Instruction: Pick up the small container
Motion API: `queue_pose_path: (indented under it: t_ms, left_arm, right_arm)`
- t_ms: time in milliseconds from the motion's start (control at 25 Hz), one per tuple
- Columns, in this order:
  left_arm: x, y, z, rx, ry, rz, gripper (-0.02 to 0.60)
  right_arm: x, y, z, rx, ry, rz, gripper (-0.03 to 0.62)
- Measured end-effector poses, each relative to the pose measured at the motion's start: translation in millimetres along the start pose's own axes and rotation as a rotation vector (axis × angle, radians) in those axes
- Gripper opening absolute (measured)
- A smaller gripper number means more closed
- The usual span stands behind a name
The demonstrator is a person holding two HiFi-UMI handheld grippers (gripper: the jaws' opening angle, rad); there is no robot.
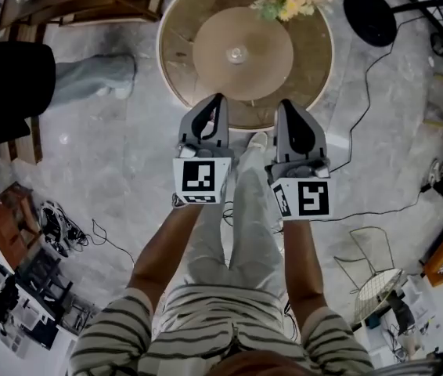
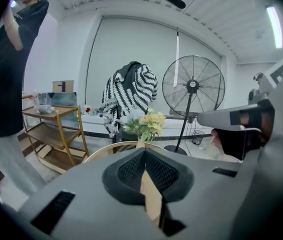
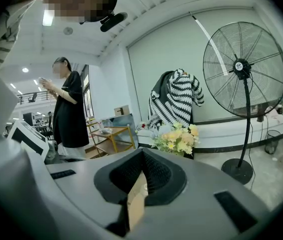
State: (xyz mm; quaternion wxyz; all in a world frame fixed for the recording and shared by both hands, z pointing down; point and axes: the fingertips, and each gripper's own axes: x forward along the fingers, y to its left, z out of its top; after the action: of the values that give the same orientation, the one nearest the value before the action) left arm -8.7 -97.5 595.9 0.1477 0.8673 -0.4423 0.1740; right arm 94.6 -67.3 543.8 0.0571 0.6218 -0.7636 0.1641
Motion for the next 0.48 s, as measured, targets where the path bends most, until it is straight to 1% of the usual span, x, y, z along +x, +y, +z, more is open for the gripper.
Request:
queue_pose_path:
  t_ms: [160,360,400,480]
  left_arm:
    - [19,6,-26,-0.019,0.014,0.010,0.003]
    - [44,11,-52,-0.020,0.034,0.015,0.009]
    - [49,10,-58,-0.016,0.042,0.010,0.020]
    - [60,8,-70,-0.014,0.059,-0.003,0.063]
  right_arm:
    - [5,-6,-23,0.013,0.016,-0.002,0.009]
    - [13,-9,-49,0.037,0.037,-0.005,0.009]
    - [13,-10,-53,0.040,0.040,-0.005,0.009]
    - [14,-13,-60,0.043,0.046,-0.002,0.009]
